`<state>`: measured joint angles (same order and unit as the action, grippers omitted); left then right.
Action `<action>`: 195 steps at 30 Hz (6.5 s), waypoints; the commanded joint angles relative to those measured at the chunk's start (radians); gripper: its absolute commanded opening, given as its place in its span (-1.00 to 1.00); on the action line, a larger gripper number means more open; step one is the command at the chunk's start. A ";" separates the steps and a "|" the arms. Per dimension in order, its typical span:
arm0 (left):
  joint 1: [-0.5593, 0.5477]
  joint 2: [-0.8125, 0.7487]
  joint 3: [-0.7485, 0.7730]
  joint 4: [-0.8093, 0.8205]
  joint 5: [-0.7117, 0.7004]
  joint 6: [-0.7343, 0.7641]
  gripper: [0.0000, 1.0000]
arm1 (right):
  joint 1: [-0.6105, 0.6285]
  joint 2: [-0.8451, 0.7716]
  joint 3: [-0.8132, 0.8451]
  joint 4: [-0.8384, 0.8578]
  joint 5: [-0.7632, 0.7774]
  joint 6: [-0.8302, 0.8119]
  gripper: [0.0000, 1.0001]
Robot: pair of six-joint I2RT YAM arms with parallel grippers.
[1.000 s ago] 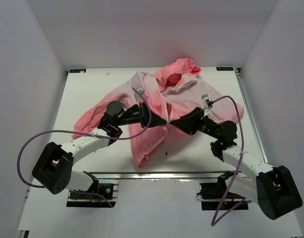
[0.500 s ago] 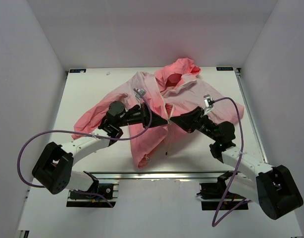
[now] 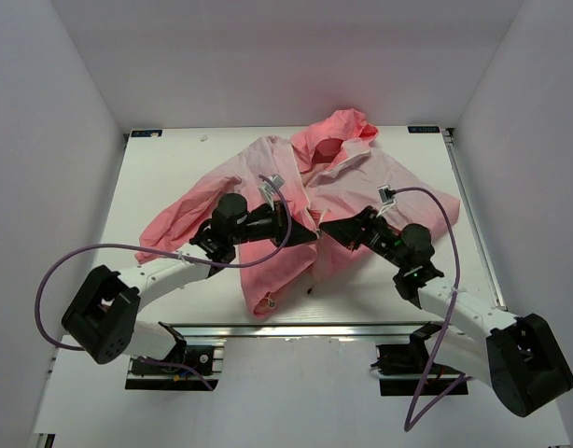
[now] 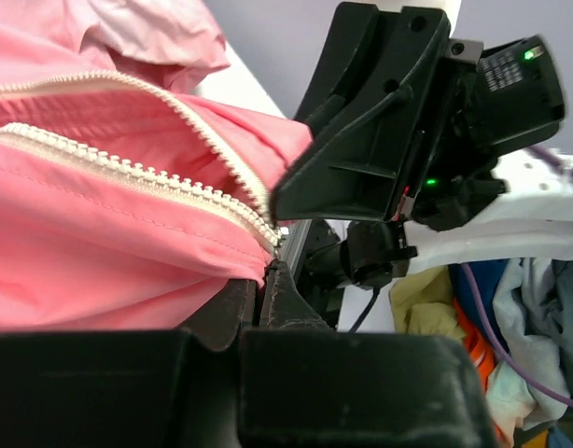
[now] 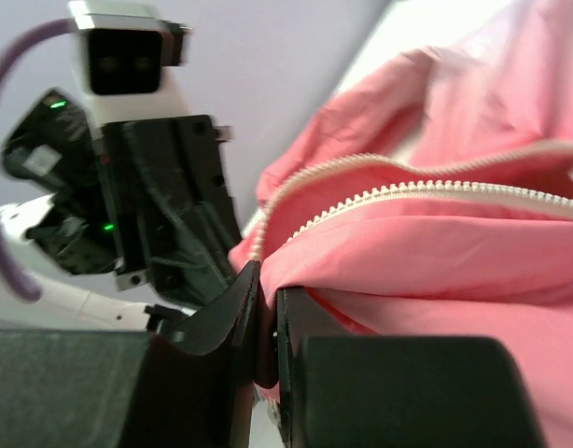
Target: Zip up the jacket
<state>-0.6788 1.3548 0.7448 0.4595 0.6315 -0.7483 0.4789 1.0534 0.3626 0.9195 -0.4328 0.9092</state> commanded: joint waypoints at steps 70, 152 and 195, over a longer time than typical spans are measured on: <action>-0.030 0.167 0.079 -0.443 0.358 -0.023 -1.00 | 0.899 0.054 0.454 -1.343 0.963 -0.995 0.05; -0.021 0.027 -0.067 -0.955 0.310 0.064 -1.00 | 0.081 0.569 0.760 -0.584 0.865 -1.159 -1.00; 0.170 0.000 -0.193 -1.435 0.188 0.308 -1.00 | -0.344 1.576 2.073 -0.433 0.804 -1.351 -1.00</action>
<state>-0.4931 1.3693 0.5926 -0.7410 0.7807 -0.4690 0.2253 2.6461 2.3825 0.2993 0.2680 -0.3458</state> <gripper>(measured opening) 0.037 0.012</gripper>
